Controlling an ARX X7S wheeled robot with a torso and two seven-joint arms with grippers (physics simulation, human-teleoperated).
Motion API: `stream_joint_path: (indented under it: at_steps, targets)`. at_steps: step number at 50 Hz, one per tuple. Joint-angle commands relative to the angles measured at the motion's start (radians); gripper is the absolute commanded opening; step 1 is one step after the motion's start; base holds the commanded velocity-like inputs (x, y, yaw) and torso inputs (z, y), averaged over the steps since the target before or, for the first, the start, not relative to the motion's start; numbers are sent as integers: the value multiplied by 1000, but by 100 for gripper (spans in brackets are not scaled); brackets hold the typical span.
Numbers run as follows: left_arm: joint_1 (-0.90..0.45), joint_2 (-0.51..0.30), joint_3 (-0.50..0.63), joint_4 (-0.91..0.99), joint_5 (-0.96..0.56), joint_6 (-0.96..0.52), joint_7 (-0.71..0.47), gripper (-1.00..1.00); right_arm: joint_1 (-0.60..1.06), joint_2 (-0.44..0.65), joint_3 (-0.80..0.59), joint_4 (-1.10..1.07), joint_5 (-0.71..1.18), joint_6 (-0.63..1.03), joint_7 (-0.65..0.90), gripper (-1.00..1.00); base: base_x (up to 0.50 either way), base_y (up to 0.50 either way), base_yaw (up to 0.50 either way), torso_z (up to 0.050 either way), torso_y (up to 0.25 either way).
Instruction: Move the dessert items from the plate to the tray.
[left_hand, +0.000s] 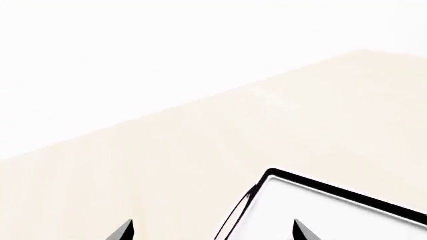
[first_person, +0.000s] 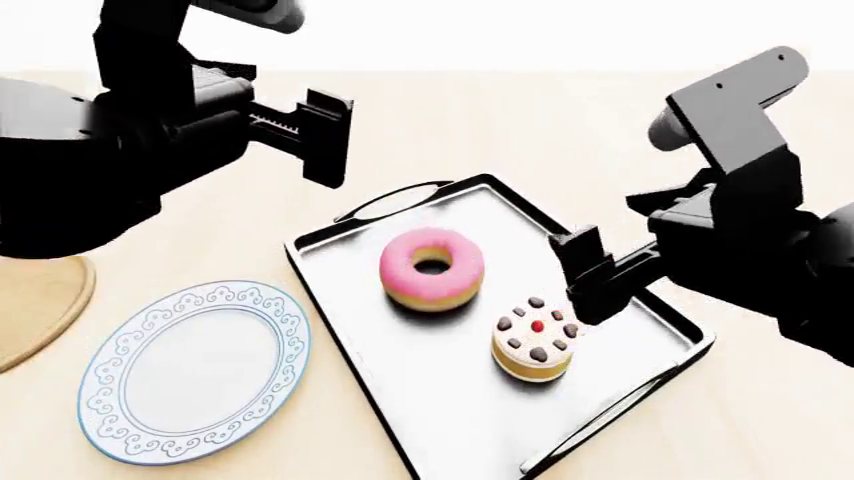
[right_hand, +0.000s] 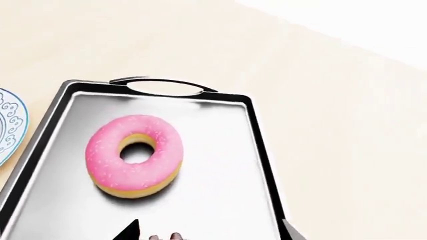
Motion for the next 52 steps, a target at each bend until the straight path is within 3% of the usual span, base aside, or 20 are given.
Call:
stream_joint_path:
  at_steps: [1,27,52]
  targets:
    - [98,-119,-38,200,-15,61,-80,100,-63,84,130,-64,-134,-125,-72,100,0,0,0,0,0]
    - [220,-252,-117,361,-48,193,-118,100,-184,138,251,-180,-248,-311,-83,100,0,0,0,0,0]
    - [281,-294,-160,426,-45,280,-153,100,-239,159,296,-278,-259,-382,-25,100,0,0,0,0,0]
